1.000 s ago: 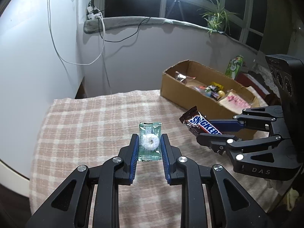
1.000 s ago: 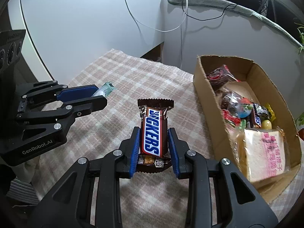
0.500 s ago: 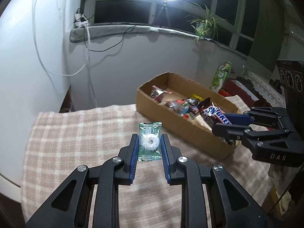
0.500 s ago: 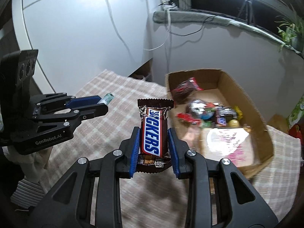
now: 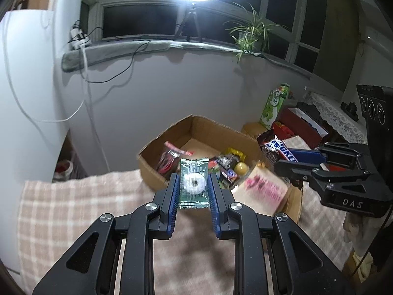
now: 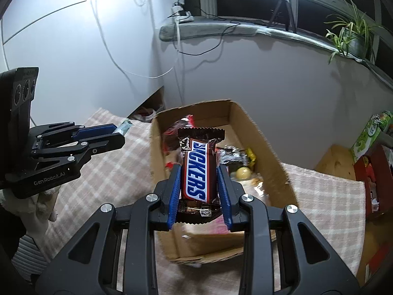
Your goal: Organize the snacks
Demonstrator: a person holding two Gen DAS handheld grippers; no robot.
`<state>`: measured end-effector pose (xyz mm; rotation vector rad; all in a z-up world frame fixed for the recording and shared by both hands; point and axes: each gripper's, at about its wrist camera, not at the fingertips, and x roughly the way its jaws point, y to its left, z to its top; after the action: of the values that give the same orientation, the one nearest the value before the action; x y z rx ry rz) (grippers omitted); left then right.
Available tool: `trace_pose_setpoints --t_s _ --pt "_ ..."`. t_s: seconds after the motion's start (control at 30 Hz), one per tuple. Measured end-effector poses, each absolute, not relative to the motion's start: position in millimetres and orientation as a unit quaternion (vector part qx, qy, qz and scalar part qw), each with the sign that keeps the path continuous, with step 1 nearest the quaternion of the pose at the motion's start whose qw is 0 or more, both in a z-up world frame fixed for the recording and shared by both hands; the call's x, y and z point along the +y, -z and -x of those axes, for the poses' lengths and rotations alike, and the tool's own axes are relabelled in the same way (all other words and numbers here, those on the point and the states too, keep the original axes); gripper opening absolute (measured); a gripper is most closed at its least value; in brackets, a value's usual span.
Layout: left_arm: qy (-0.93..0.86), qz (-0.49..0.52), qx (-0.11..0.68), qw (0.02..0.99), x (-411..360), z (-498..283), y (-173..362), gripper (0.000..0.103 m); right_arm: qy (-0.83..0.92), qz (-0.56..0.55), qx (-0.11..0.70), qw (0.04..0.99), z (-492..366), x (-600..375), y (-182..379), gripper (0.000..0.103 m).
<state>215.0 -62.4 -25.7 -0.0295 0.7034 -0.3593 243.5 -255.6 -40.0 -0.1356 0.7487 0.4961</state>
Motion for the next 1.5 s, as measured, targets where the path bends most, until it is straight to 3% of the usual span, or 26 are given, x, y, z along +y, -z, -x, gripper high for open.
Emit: trace_pose_setpoints --t_s 0.63,1.17,1.2,1.27,1.3,1.4,1.5 --pt "0.181 0.000 0.353 0.918 -93.7 -262.7 34.2 0.021 -0.232 0.042 0.386 0.892 -316.3 -269.8 55.2 0.030" --pt "0.190 -0.004 0.367 0.911 -95.1 -270.9 43.8 0.023 -0.226 0.050 0.394 0.889 -329.9 -260.6 66.6 0.031" --pt "0.190 -0.006 0.367 0.911 -95.5 -270.6 44.0 0.027 -0.225 0.051 0.394 0.890 -330.2 -260.2 66.7 0.032" --pt "0.187 -0.008 0.366 0.912 -96.2 -269.9 44.2 0.035 -0.220 0.051 0.391 0.892 -329.7 -260.1 66.0 0.049" --pt "0.187 -0.008 0.365 0.912 -96.2 -269.4 44.2 0.036 -0.217 0.050 0.389 0.894 -329.4 -260.8 65.8 0.052" --pt "0.186 -0.007 0.365 0.912 -95.7 -268.4 43.3 0.037 -0.213 0.047 0.387 0.896 -328.1 -264.0 64.6 0.055" --pt "0.185 -0.006 0.361 0.914 -94.6 -265.7 40.6 0.048 -0.205 0.046 0.385 0.899 -324.8 -267.3 61.7 0.062"
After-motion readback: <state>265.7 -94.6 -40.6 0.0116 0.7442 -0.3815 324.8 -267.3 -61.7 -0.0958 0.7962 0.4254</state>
